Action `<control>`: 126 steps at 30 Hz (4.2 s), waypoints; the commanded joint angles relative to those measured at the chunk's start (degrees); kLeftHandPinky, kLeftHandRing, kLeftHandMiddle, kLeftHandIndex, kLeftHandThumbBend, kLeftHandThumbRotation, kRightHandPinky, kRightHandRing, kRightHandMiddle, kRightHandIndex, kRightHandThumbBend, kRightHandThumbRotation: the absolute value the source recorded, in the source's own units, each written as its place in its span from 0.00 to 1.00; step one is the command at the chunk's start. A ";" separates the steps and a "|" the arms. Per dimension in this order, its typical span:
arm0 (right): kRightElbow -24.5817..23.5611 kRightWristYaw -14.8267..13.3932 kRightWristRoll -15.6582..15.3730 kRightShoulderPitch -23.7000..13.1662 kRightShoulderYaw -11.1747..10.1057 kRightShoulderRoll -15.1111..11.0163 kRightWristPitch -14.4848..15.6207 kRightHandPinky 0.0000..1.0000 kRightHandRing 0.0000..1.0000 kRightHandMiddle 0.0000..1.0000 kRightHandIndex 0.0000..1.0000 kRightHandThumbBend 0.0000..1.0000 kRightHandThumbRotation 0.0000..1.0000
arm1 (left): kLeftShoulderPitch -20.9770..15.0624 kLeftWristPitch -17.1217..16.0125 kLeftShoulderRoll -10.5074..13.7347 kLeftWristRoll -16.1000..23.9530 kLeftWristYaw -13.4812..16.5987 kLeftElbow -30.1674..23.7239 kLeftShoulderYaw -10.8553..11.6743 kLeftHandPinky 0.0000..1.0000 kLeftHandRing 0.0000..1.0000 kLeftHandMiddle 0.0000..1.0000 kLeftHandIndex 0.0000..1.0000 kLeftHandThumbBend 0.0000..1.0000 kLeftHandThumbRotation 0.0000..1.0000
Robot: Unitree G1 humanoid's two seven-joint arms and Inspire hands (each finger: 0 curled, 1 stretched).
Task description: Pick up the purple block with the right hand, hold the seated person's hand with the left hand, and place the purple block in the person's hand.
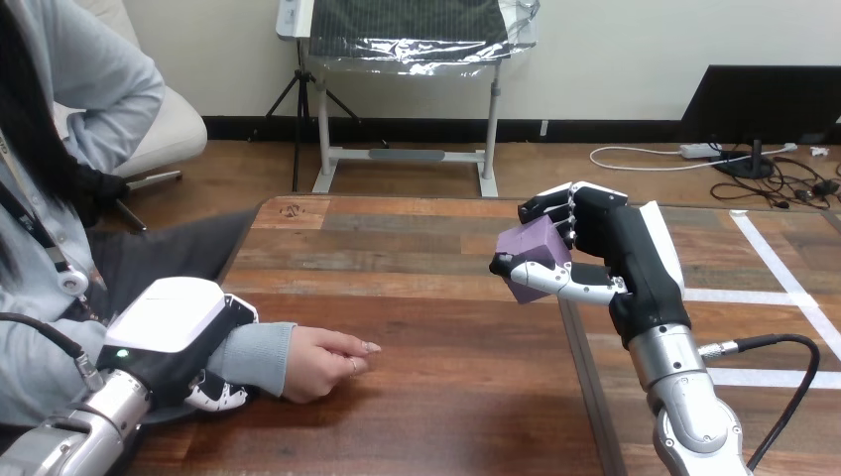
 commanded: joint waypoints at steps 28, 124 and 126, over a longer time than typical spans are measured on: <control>-0.29 -0.40 -0.34 -3.36 -0.28 2.53 -0.40 0.36 0.41 0.47 0.50 0.77 0.00 | 0.62 -2.40 1.13 -2.92 2.24 -5.86 0.57 0.29 0.31 0.36 0.37 0.90 0.00; 6.36 -4.20 -10.42 1.57 9.22 12.93 -3.52 0.30 0.34 0.43 0.48 0.82 0.00 | 7.06 0.69 0.76 -8.07 -7.61 -33.74 8.06 0.26 0.28 0.33 0.33 0.85 0.00; 6.10 -3.74 -10.12 1.92 9.47 13.25 -3.40 0.29 0.34 0.42 0.48 0.82 0.00 | 7.13 0.73 0.73 -7.95 -7.49 -33.88 8.05 0.26 0.28 0.33 0.33 0.85 0.00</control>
